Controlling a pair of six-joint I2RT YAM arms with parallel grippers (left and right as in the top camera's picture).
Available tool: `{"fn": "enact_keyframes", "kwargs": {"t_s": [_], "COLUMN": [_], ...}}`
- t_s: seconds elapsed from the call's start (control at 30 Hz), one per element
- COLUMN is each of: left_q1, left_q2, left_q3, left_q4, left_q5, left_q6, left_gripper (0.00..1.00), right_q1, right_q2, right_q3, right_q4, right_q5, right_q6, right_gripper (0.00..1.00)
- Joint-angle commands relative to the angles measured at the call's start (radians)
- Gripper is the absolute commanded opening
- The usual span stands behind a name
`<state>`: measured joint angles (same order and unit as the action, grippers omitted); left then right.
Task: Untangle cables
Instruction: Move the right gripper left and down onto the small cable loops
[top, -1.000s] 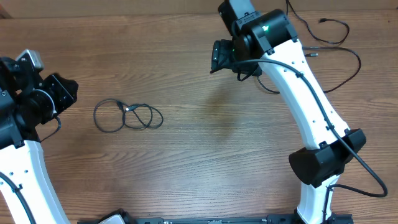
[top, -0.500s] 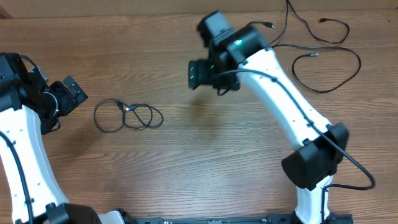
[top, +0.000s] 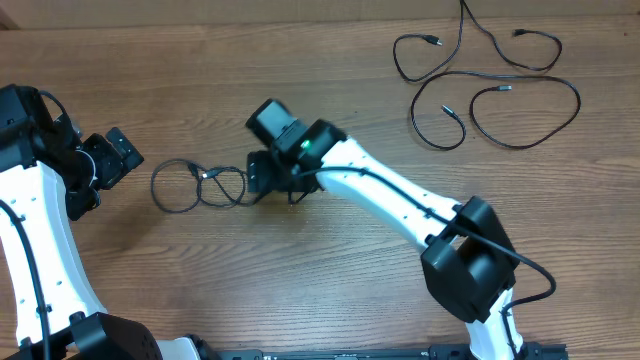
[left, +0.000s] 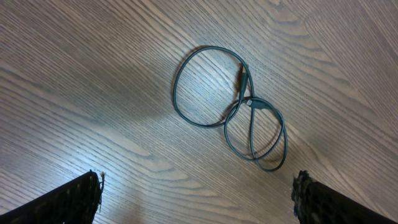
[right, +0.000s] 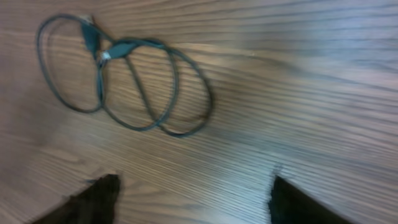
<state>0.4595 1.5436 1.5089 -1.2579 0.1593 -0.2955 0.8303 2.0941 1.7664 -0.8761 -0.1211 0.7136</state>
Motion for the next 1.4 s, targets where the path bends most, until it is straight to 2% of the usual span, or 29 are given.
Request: {"fn": "enact_keyframes", "kwargs": {"t_s": [0.0,0.1,0.3,0.5,0.63,1.0,1.13,1.37], "left_q1": [0.000,0.000,0.000,0.000,0.000,0.000,0.000,0.000], "left_q2": [0.005,0.005,0.005,0.005,0.005,0.005,0.005,0.005], "left_q3": [0.014,0.014,0.014,0.014,0.014,0.014,0.014,0.014], "left_q4": [-0.002,-0.002,-0.002,-0.002,-0.003,-0.003,-0.002,-0.003], "left_q5": [-0.010,-0.010,-0.010,-0.010,-0.010,-0.010,-0.010,-0.010], "left_q6": [-0.019,-0.019,-0.019,-0.019,-0.019,-0.019,-0.019,-0.019], "left_gripper": [1.00,1.00,1.00,0.99,1.00,1.00,0.99,1.00], "right_q1": [0.036,0.065,0.084,0.084,0.084,0.084,0.084,0.083], "right_q2": [0.007,0.029,0.079,0.124,0.158,0.209,0.222,0.222], "right_q3": [-0.026,-0.032,-0.033,-0.033,-0.033,-0.033,-0.033,-0.033], "right_q4": [0.050,0.088,0.087,0.086,0.097,0.163,0.203,0.229], "right_q5": [0.064,0.082,0.070,0.055,0.022,-0.021,-0.023,0.045], "right_q6": [0.072,0.074,0.163,0.249,0.312,0.312,0.312,0.311], "right_gripper": [0.62,0.56,0.53,0.46,0.46,0.47,0.40,0.40]}}
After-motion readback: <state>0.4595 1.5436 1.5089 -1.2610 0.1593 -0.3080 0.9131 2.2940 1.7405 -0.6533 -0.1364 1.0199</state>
